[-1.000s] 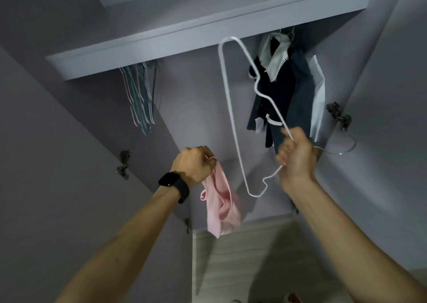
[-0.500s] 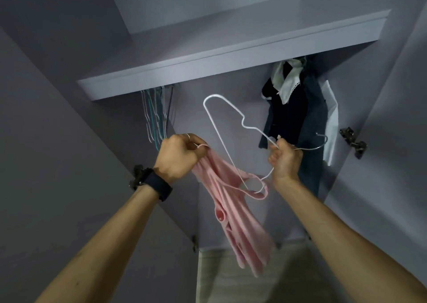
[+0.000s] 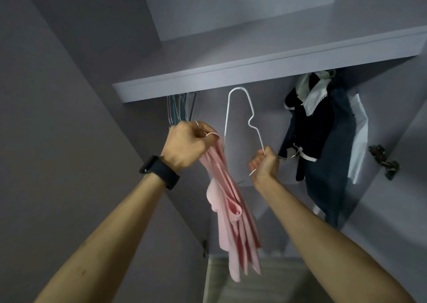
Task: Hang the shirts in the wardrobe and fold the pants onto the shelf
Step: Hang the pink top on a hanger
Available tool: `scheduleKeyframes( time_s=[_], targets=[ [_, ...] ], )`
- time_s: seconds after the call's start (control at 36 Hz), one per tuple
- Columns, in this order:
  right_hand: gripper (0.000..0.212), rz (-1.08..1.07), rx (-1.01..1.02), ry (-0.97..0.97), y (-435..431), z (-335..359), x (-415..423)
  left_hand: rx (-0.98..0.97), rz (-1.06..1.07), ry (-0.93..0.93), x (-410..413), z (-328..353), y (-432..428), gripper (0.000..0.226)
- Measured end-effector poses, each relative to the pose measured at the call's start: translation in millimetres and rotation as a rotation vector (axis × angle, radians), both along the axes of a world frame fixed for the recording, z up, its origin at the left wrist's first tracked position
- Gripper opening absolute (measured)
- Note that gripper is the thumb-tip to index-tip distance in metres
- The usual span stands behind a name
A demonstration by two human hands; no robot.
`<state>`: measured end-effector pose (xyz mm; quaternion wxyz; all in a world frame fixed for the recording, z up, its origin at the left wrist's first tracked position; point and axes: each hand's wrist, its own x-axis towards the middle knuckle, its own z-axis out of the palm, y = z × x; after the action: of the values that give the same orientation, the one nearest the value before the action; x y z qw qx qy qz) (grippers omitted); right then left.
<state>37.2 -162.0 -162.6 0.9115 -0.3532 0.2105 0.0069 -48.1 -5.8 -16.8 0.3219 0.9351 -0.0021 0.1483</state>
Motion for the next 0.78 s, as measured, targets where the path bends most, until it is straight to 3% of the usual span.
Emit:
scheduleKeyframes(
  time_s=[0.31, 0.44, 0.58, 0.72, 0.78],
  targets=[
    [0.037, 0.047, 0.039, -0.003, 9.7, 3.5, -4.3, -0.078, 0.1, 0.101, -11.6, -17.6, 36.8, 0.006],
    [0.037, 0.029, -0.075, -0.068, 25.4, 4.1, -7.7, -0.113, 0.065, 0.086, -9.8, -4.2, 33.0, 0.009],
    [0.022, 0.006, -0.417, -0.226, 19.5, -1.7, -9.1, -0.05, 0.045, 0.057, -17.5, 17.6, 43.3, 0.009],
    [0.03, 0.103, -0.931, -0.558, -21.6, -4.3, -0.5, 0.268, 0.181, 0.118, -30.1, 17.7, 77.7, 0.02],
    [0.032, 0.124, -1.082, -0.695, -28.3, 4.2, 2.1, 0.305, 0.219, 0.162, -31.3, 11.7, 83.8, 0.011]
  ],
)
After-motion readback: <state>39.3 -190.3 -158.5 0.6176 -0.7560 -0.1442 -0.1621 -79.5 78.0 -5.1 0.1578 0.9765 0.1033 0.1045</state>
